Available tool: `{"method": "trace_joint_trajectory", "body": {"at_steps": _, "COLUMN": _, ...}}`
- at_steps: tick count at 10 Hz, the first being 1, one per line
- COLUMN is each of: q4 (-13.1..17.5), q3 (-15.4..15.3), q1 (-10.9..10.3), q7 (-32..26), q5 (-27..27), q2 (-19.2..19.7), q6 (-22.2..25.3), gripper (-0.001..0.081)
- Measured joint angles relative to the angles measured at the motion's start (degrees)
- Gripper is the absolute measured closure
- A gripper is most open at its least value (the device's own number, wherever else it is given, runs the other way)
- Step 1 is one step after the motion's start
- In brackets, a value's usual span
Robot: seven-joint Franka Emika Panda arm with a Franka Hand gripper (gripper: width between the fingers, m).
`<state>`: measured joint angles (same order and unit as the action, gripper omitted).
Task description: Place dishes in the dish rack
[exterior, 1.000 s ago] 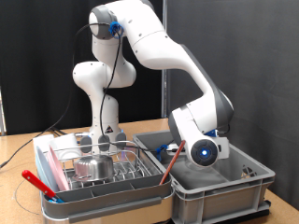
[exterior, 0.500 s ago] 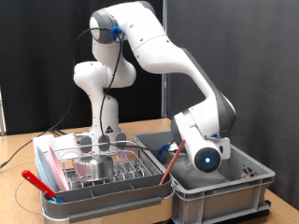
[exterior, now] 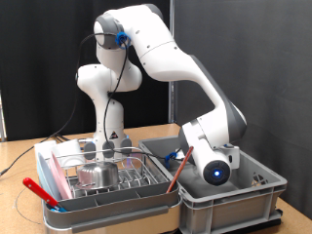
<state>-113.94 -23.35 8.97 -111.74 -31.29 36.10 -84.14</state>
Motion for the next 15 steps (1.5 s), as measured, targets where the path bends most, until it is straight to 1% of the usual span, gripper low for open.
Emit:
{"method": "trace_joint_trajectory", "body": {"at_steps": 11, "q4": 0.0, "q3": -0.9, "q1": 0.0, "q7": -0.4, "q5": 2.1, "q2": 0.0, "q6": 5.5, "gripper": 0.0000}}
{"method": "trace_joint_trajectory", "body": {"at_steps": 13, "q4": 0.0, "q3": -1.2, "q1": 0.0, "q7": -0.4, "q5": 2.7, "q2": 0.0, "q6": 5.8, "gripper": 0.0000}}
{"method": "trace_joint_trajectory", "body": {"at_steps": 15, "q4": -0.1, "q3": -1.2, "q1": -0.4, "q7": -0.1, "q5": 4.5, "q2": -0.2, "q6": 4.7, "gripper": 0.0000}}
